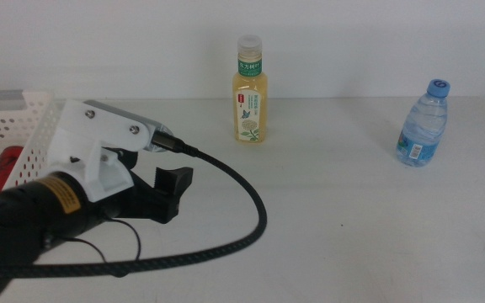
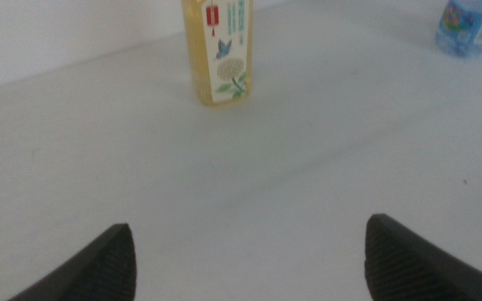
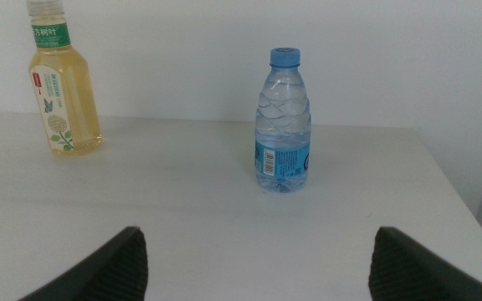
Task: Use arms to grab the bottles and put them into the dustbin to the left of the table.
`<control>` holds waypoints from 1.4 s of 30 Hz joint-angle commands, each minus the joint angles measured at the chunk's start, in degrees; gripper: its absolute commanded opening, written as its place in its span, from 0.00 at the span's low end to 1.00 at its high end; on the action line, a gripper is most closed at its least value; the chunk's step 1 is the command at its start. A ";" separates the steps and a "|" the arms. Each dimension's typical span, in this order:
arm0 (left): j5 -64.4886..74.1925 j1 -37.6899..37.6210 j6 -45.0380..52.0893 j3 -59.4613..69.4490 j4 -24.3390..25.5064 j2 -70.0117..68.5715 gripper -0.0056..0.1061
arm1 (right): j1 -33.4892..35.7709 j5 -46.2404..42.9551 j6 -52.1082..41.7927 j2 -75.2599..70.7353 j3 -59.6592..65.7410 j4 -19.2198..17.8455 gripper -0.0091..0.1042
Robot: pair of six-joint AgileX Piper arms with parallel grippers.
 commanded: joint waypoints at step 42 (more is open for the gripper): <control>-49.30 -9.05 8.97 -19.85 -14.29 42.53 0.82 | -0.30 -4.35 -0.57 -1.53 -0.41 -0.38 0.76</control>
